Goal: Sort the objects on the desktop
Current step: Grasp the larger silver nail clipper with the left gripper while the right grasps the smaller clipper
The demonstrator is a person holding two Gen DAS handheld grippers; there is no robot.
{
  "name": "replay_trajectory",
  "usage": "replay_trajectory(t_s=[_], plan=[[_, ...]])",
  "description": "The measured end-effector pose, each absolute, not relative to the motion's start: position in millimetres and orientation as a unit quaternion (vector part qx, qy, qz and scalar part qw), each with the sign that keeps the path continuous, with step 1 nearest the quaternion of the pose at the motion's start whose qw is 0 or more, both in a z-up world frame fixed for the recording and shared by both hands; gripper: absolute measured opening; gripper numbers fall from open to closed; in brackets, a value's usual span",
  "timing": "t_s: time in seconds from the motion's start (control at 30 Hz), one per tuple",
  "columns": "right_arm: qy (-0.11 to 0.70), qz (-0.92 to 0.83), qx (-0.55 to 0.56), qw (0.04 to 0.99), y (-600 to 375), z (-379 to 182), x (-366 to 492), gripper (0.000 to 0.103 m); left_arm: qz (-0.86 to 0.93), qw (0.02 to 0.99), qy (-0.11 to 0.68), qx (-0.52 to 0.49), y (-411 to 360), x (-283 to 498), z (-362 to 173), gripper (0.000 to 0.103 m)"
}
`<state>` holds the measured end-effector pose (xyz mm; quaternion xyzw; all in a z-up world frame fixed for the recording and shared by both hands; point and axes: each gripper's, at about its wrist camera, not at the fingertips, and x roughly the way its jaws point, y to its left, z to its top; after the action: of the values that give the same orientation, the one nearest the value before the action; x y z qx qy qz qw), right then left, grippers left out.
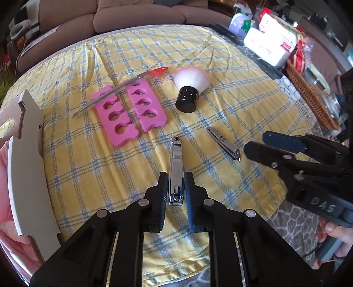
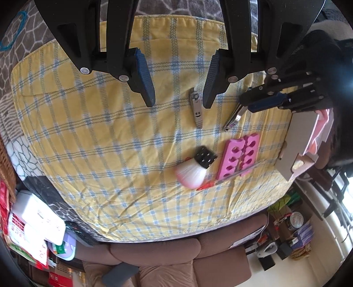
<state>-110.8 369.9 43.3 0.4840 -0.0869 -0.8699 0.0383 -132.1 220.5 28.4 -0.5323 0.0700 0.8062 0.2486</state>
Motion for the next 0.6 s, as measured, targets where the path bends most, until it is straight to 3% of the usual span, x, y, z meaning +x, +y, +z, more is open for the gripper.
replay_trajectory(t_s=[0.27, 0.4, 0.5, 0.57, 0.6], plan=[[-0.016, -0.867, 0.497, 0.036, 341.9, 18.4, -119.1, 0.047, 0.806, 0.252, 0.072, -0.53, 220.5, -127.4, 24.1, 0.04], [0.002, -0.869, 0.493, 0.034, 339.2, 15.1, -120.5, 0.042, 0.805, 0.26, 0.089, -0.525, 228.3, -120.2, 24.4, 0.04], [0.003, -0.87, 0.492, 0.039, 338.8, 14.9, -120.6, 0.019, 0.809, 0.253, 0.114, -0.518, 232.6, -118.3, 21.8, 0.034], [0.015, -0.87, 0.49, 0.044, 334.7, 15.1, -120.1, 0.012, 0.813, 0.25, 0.126, -0.512, 233.0, -117.5, 22.5, 0.015], [0.023, -0.87, 0.49, 0.046, 332.1, 15.2, -119.6, 0.011, 0.812, 0.253, 0.122, -0.512, 231.6, -117.4, 22.5, 0.015]])
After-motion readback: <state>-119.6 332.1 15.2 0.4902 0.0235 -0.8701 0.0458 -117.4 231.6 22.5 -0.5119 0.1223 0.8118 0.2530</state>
